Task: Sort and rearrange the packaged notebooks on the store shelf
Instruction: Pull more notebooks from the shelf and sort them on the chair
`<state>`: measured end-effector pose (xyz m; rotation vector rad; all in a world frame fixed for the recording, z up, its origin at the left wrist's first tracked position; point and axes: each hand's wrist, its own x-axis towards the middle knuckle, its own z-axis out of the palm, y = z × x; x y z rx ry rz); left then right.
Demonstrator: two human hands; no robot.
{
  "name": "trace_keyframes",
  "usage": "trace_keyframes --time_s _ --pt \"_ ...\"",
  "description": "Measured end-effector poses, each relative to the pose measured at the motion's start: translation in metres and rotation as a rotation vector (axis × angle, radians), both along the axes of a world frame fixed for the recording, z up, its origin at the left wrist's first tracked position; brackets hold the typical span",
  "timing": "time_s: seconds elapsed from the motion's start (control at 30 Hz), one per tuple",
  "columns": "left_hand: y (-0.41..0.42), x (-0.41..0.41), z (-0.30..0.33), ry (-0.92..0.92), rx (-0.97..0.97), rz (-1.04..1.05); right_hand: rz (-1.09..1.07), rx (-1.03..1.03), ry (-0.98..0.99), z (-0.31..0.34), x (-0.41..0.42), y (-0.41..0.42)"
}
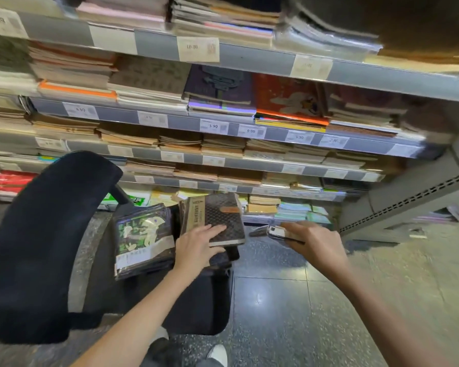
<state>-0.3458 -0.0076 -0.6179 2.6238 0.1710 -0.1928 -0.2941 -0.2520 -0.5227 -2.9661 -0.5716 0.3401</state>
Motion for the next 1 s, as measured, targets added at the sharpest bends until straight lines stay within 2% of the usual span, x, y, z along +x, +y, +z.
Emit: trace_keyframes --time_s 0.13,0.2,0.23,0.33,0.37,0.4,0.5,0.63,0.73,0.87,1.0 --pt "-0.006 -0.013 -0.02 0.117 0.103 -0.092 0.031 0.05 -0.07 -0.004 -0.002 0.001" --pt "-0.01 -0.015 -0.026 0.198 0.047 -0.092 0.061 0.088 -0.125 -0.004 -0.003 0.002" --pt "-0.011 -0.015 -0.024 0.218 -0.053 -0.034 0.077 0.105 -0.158 -0.004 -0.003 0.003" --pt "-0.014 -0.006 0.004 0.176 -0.684 0.207 0.126 0.141 -0.25 -0.001 -0.003 0.011" --pt "-0.016 -0.002 0.019 0.142 -0.846 0.226 0.141 0.15 -0.263 -0.001 -0.002 0.016" --pt "-0.017 0.0 0.034 0.121 -0.92 0.211 0.158 0.157 -0.272 -0.002 -0.001 0.021" --pt "-0.021 0.002 0.066 0.06 -0.973 0.143 0.208 0.156 -0.307 -0.004 0.002 0.039" --pt "-0.012 0.003 0.075 -0.057 -1.021 0.262 0.301 0.167 -0.4 -0.009 0.003 0.066" --pt "0.008 -0.001 0.066 -0.036 -1.041 0.3 0.333 0.203 -0.387 -0.023 0.002 0.087" --pt "0.034 -0.023 0.019 0.093 -1.085 0.391 0.439 0.118 -0.158 -0.071 -0.005 0.106" --pt "0.043 -0.055 -0.033 0.185 -1.11 0.427 0.412 -0.169 0.078 -0.121 -0.02 0.095"
